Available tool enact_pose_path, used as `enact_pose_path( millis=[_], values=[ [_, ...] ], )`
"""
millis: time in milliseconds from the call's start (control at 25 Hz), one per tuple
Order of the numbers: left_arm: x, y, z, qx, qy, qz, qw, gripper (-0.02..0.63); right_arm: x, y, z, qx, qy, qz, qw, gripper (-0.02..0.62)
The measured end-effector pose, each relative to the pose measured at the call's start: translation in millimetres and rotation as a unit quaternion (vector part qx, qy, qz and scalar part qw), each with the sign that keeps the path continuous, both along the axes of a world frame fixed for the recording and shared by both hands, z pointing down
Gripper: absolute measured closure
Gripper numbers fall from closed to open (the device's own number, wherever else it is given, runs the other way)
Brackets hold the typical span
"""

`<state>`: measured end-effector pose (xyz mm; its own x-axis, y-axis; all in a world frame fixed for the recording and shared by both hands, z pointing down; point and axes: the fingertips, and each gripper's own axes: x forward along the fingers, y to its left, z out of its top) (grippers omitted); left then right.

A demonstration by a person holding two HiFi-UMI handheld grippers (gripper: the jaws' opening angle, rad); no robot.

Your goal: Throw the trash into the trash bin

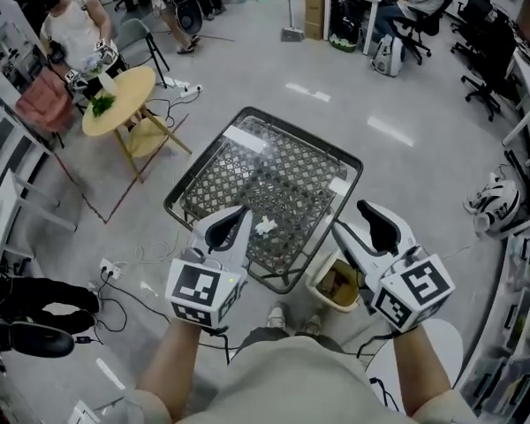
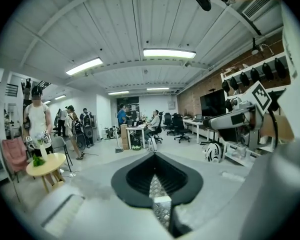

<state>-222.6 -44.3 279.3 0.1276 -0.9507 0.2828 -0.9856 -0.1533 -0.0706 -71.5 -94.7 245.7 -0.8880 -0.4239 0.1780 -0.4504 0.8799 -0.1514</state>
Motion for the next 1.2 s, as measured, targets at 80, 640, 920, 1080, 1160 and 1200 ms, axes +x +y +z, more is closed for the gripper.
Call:
enact_pose_path(
  millis=[80, 640, 920, 1080, 1160, 1200],
  values=[
    [-13, -1, 10, -0.007, 0.002, -0.012, 0.9999, 0.603, -18, -7, 15, -0.011, 0.006, -0.011, 1.000, 0.368],
    [-95, 6, 121, -0.096, 0.048, -0.095, 0.9897, 0.603, -132, -29, 162, -0.088, 0.110, -0.084, 0.986, 0.343],
    [-115, 12, 190, -0.143, 0.075, -0.109, 0.9808, 0.603, -169, -30, 254, -0.131, 0.159, -0.098, 0.974, 0.341],
    [-133, 17, 223, -0.166, 0.083, -0.127, 0.9744, 0.603, -178, -30, 303, -0.160, 0.179, -0.100, 0.966, 0.331],
    [-137, 17, 237, -0.177, 0.092, -0.130, 0.9713, 0.603, -178, -30, 329, -0.178, 0.197, -0.098, 0.959, 0.331],
    [-139, 17, 244, -0.182, 0.098, -0.132, 0.9696, 0.603, -179, -29, 342, -0.188, 0.206, -0.098, 0.955, 0.331]
  ],
)
